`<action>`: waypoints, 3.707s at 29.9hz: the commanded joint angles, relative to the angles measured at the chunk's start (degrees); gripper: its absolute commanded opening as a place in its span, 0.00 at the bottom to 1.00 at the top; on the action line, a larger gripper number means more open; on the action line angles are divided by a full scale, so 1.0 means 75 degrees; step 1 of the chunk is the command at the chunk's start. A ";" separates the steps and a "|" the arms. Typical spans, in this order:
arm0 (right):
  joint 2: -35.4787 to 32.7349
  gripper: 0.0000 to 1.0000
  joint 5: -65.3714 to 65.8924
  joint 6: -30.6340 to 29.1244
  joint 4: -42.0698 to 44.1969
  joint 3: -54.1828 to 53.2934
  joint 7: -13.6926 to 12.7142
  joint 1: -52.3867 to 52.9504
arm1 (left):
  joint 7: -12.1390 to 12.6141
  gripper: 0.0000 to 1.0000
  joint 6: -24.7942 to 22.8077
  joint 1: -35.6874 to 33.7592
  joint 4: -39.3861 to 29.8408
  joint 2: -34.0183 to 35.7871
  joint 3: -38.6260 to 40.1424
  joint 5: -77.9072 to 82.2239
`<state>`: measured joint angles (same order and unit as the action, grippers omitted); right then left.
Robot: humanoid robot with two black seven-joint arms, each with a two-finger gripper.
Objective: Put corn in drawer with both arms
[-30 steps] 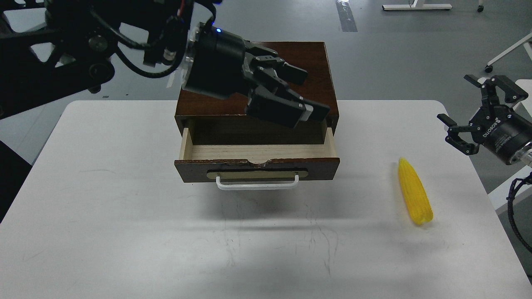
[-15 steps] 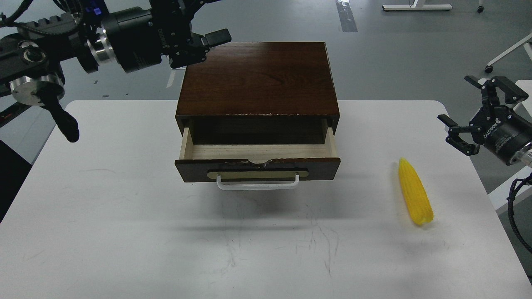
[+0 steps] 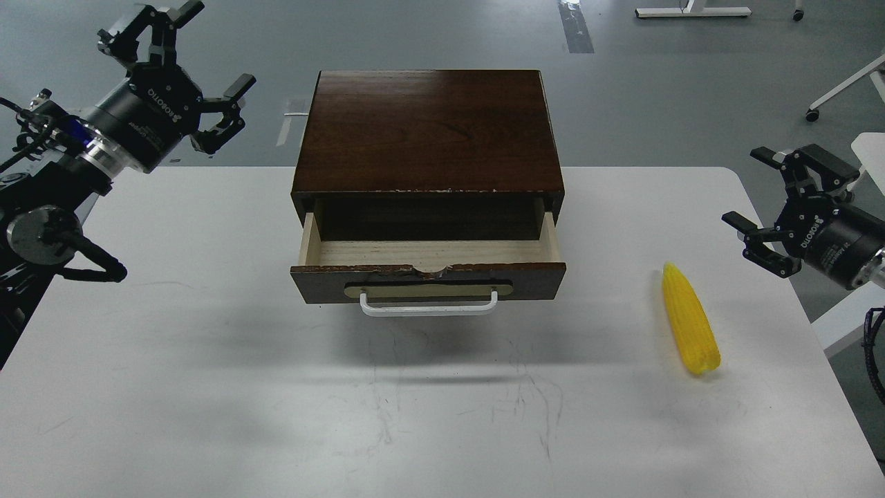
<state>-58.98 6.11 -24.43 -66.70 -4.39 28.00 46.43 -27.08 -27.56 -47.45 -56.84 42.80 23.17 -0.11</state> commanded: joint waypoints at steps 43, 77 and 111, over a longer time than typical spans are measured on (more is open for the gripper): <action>0.1207 0.81 0.7646 0.1159 0.1252 0.2096 0.0000 0.0629 | -0.0010 0.99 -0.0058 0.0350 -0.0004 -0.0117 0.0098 0.0073; 0.2530 0.00 0.8256 0.1136 -0.0646 0.4861 0.0000 0.7518 | 0.0002 0.98 -0.0058 0.0338 -0.0004 -0.0152 0.0121 0.0108; 0.7032 0.07 1.0143 0.3937 -0.0201 0.7569 0.0000 0.8680 | 0.0002 0.98 -0.0058 0.0327 -0.0027 0.0012 0.0285 0.0108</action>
<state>-6.90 82.26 5.06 -68.67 52.21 28.00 112.22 -27.06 -28.00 -45.02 -57.05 42.65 24.85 0.70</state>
